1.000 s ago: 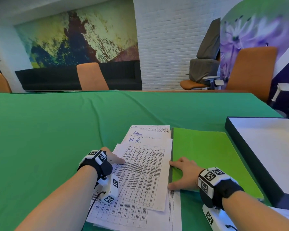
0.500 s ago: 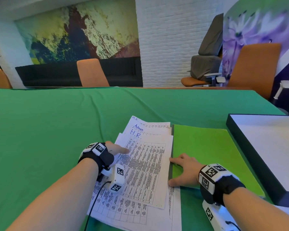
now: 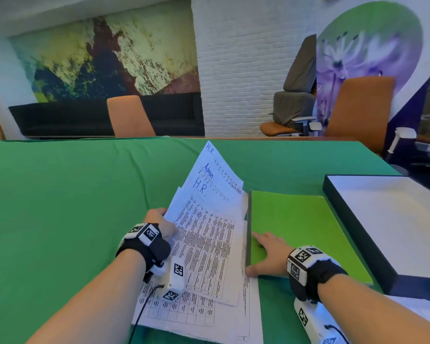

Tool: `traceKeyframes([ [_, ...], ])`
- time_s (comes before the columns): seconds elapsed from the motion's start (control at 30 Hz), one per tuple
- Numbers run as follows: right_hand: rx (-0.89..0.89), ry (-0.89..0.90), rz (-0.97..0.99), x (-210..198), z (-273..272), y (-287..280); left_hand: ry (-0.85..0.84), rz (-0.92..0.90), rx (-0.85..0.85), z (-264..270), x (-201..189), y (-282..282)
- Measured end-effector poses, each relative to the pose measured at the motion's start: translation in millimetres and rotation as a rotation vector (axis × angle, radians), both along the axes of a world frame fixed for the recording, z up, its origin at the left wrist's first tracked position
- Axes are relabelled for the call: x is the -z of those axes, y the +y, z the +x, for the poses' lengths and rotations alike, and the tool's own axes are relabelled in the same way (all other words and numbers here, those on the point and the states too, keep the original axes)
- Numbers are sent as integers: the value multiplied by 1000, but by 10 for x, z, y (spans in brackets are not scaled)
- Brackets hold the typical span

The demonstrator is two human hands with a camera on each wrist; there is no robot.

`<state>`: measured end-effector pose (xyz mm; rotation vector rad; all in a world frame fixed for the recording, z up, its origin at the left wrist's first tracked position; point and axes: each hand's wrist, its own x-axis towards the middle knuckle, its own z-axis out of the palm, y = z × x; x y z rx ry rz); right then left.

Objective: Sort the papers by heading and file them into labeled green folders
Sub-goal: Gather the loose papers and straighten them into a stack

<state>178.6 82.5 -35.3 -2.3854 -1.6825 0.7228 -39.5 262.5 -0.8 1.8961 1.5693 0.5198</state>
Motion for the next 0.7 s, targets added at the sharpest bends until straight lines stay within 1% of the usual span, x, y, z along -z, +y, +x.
traceKeyframes([
  [0.1, 12, -29, 2, -28, -56, -51, -100, 81, -60, -194, -139, -31],
  [0.2, 18, -49, 1, -78, -143, -79, -194, 139, -72, -421, -270, -103],
  [0.3, 43, -2, 80, -208, -250, -69, -329, 190, -62, -612, -369, -246],
  [0.37, 87, 107, 201, -337, -327, -56, -430, 204, -54, -704, -425, -365],
  [0.43, 152, 333, 358, -492, -422, -54, -538, 198, -40, -778, -499, -498],
  [0.5, 216, 543, 541, -636, -526, -63, -607, 199, -21, -835, -595, -625],
  [0.53, 241, 591, 628, -704, -570, -68, -628, 208, -12, -855, -646, -681],
  [0.63, 275, 653, 869, -947, -717, -120, -679, 273, 13, -878, -797, -831],
  [0.7, 284, 652, 976, -1098, -818, -175, -723, 332, 14, -853, -881, -950],
])
